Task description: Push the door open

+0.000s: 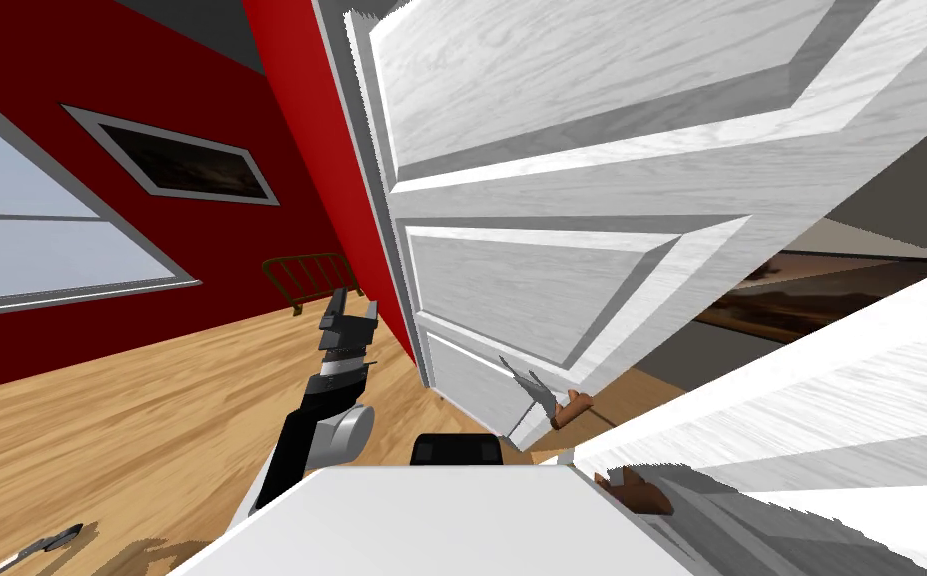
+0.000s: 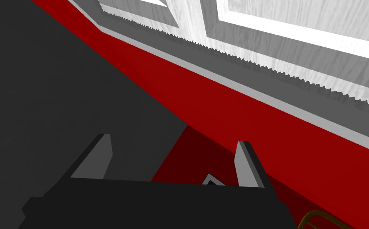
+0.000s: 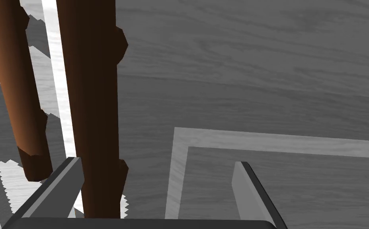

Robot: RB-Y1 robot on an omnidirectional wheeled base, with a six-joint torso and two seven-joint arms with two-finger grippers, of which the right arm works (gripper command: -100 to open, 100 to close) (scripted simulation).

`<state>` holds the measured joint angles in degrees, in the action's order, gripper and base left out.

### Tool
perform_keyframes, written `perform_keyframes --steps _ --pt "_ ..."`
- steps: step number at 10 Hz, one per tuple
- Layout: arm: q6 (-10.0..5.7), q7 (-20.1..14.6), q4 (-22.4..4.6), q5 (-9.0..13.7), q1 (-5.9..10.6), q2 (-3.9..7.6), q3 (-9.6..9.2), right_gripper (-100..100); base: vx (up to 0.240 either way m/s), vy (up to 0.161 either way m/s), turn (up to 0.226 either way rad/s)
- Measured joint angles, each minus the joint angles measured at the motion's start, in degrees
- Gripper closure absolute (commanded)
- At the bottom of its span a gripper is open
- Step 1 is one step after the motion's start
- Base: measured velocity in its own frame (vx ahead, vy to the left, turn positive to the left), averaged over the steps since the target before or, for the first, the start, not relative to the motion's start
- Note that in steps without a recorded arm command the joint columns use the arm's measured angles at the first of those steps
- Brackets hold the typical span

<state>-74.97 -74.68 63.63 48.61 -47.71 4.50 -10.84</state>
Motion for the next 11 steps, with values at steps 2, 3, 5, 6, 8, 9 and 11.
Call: perform_keyframes --steps 2,3,5,6,8,9,11 --pt "0.00 0.0 0.7 -0.3 0.98 -0.06 -0.18 -100 0.120 -0.046 0.009" --pt "-0.02 0.0 0.7 -0.3 1.07 -0.05 -0.19 100 -0.009 0.001 0.005" --pt "0.16 0.0 0.9 -0.5 1.35 -0.21 -0.53 100 -0.012 0.020 0.019" --pt "0.26 0.0 0.8 -0.5 1.33 -0.20 -0.49 100 -0.008 0.008 -0.005" --pt "0.34 0.0 0.8 -0.5 1.31 -0.25 -0.58 100 0.000 0.000 0.000" --pt "0.35 0.0 0.8 -0.5 1.31 -0.26 -0.60 100 -0.059 -0.063 -0.013" --pt "0.65 0.8 -0.4 -0.1 3.28 -0.30 -0.10 100 -0.081 -0.100 -0.009"
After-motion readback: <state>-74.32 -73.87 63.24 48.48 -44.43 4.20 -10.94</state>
